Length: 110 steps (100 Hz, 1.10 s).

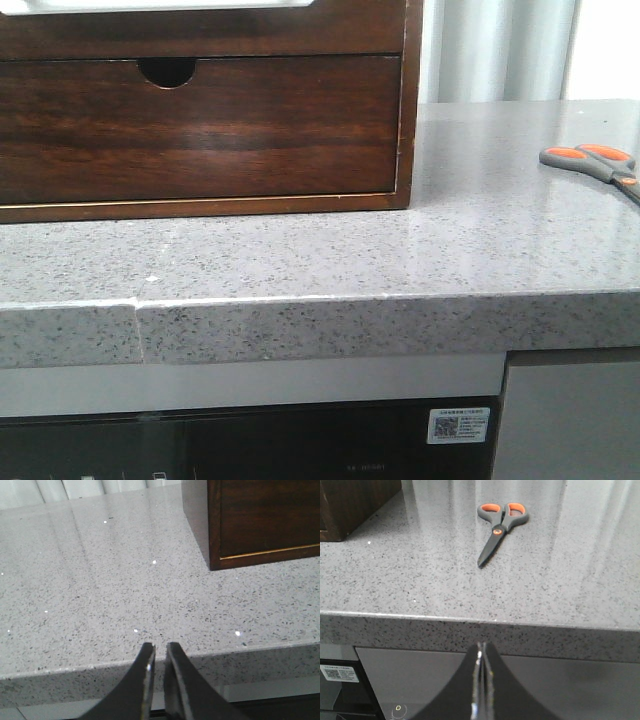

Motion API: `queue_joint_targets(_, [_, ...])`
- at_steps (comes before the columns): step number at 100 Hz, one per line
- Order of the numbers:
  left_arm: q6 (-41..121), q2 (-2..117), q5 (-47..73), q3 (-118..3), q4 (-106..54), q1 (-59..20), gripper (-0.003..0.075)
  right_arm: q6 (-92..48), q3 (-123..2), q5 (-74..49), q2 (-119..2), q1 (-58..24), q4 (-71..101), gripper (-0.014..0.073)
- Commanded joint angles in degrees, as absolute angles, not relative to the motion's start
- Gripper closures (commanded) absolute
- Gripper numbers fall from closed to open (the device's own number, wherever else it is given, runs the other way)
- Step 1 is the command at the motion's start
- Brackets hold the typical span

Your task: Put scissors in drawer with both arms

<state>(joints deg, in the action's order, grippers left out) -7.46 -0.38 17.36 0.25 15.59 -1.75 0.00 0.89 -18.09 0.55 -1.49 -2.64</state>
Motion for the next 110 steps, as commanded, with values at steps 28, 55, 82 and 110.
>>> queue_joint_targets(28, [-7.7,-2.3,12.5,1.2,17.2,-2.0,0.0717,0.0,1.6,-10.5,1.7,-1.2,-3.1,0.0710])
queue_joint_targets(55, [-7.7,-2.3,11.1,1.2,17.3,-1.9,0.0717,0.0,1.6,-7.4,1.7,-1.2,-3.1,0.0710])
queue_joint_targets(82, [-7.7,-2.3,9.7,1.2,17.3,-1.9,0.0717,0.0,1.6,-7.3,1.7,-1.2,-3.1,0.0710])
queue_joint_targets(110, [-7.7,-2.3,3.1,1.2,17.3,-1.9,0.0717,0.0,1.6,0.0,1.7,-1.2,-3.1,0.0710])
